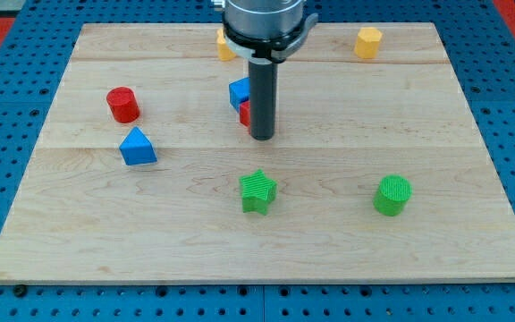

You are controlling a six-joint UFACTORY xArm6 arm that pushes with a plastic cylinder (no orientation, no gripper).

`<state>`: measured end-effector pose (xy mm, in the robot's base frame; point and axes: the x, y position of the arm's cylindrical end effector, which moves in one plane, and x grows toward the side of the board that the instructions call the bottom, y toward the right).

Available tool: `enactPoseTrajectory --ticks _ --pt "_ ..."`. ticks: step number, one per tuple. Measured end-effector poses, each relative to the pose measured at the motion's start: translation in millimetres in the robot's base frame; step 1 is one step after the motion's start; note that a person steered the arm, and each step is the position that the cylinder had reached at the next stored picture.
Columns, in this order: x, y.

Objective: Move blue cube to the bottom right of the yellow heart

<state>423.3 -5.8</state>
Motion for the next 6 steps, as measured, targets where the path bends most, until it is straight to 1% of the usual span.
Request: enactPoseTrajectory --ticks 1,2,3,5,6 --pt "-4 -43" --pt "-22 -52" --pt "-28 -73" --pt "-51 19" --pt "-71 14"
